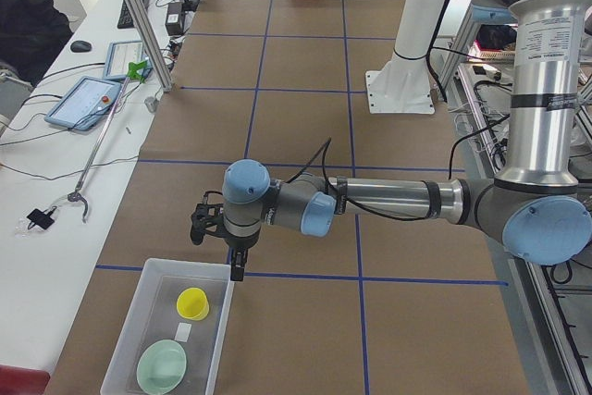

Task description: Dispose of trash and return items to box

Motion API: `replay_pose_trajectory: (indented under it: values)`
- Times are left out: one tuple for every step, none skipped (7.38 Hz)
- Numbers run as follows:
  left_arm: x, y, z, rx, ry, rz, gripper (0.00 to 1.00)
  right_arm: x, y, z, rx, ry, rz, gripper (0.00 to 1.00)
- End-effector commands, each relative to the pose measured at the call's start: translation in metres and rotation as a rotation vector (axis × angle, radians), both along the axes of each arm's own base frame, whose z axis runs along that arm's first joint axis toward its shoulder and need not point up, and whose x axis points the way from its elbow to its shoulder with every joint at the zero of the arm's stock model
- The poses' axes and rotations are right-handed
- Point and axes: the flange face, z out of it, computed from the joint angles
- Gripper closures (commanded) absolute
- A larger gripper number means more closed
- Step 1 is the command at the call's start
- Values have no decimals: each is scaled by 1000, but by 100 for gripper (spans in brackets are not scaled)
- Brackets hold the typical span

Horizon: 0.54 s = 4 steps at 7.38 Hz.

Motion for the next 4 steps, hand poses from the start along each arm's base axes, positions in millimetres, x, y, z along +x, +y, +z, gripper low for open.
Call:
replay_pose_trajectory:
  values:
    - [0, 0, 1, -4, -1, -1, 1, 1, 0, 0, 2, 1, 1, 0]
    - [0, -1, 0, -2, -1, -2, 1, 2, 0, -2, 6, 0, 4, 0]
    - [0, -1, 1, -4, -2, -4, 1, 2, 0, -3, 8, 3, 3, 0]
    - [0, -1, 0, -5, 0, -4, 1, 2, 0, -4, 9, 2, 4, 0]
